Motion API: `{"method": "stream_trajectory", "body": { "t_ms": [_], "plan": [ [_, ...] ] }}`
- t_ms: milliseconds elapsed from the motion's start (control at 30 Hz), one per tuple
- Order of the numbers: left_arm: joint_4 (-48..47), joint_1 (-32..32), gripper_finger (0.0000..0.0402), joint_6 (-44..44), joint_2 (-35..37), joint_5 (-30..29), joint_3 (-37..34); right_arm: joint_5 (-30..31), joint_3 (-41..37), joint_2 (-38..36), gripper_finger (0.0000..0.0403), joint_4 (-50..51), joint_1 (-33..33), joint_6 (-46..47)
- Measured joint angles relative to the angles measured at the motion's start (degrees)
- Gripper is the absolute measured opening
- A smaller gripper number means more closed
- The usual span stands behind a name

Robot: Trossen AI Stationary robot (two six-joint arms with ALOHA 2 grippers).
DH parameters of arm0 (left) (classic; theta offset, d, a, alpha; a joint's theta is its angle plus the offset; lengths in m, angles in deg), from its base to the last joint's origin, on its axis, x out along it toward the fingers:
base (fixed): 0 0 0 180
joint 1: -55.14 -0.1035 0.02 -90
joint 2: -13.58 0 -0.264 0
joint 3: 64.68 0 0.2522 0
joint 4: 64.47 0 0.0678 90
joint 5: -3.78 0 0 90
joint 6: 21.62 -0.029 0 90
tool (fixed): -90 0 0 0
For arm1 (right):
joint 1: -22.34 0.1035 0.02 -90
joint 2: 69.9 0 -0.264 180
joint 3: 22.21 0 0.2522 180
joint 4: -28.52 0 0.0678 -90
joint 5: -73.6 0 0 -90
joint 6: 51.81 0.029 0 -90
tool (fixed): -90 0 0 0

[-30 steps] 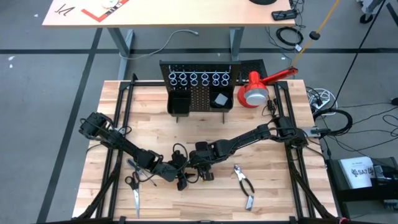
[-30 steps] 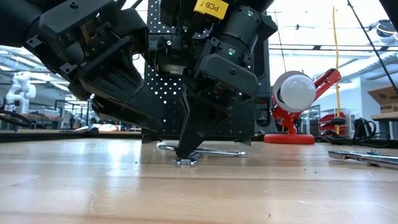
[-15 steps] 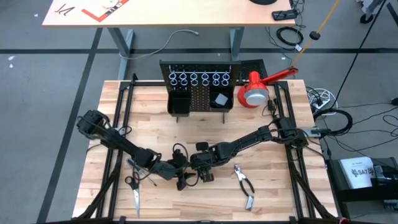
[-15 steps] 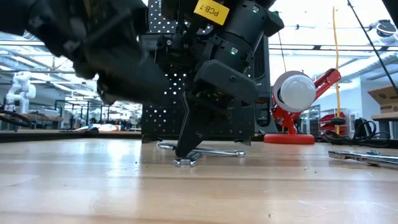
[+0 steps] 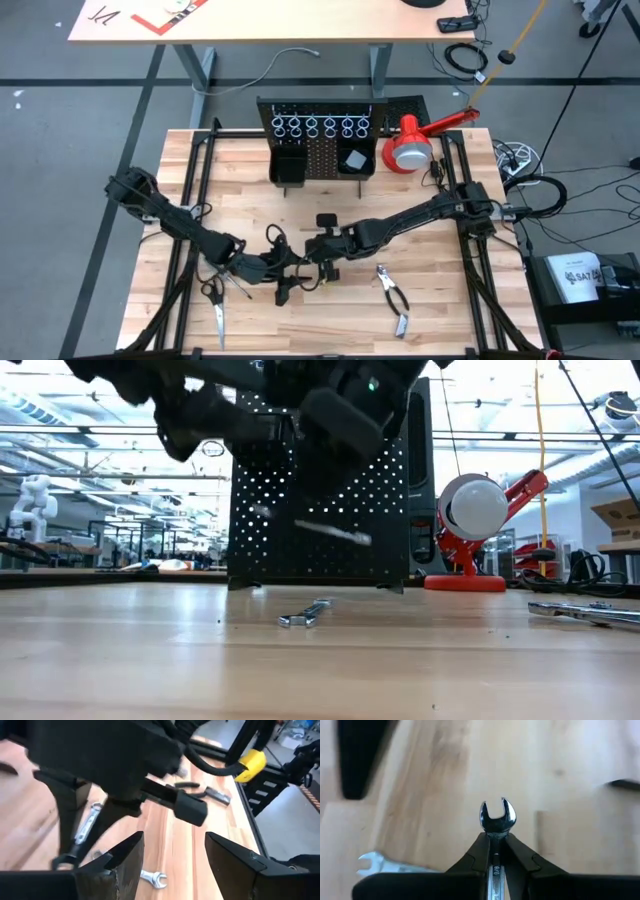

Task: Hang tools onto peg board
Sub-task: Hang the bottom wrench on the pegboard

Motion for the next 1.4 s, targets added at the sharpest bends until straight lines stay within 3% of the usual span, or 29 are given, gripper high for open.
{"method": "stream_trajectory", "body": {
  "t_ms": [400,767,1033,1400],
  "plan": [
    [0.3,0.0,0.0218,-10.8,10.0,-3.4,0.0,11.2,0.1,-9.3,0.0025,-1.9,0.0,-2.9],
    [0.8,-0.8,0.0218,-27.1,22.4,-5.6,2.1,14.5,0.2,-19.6,0.0025,-9.6,0.0,-7.5],
    [0.6,-2.8,0.0218,-30.1,28.8,-5.6,2.4,25.1,0.2,-27.4,0.0025,-13.3,-0.3,-11.3],
    [0.6,-3.1,0.0218,-32.7,30.9,-6.1,2.4,27.0,0.2,-30.8,0.0025,-36.6,-3.9,-22.7]
  ]
}}
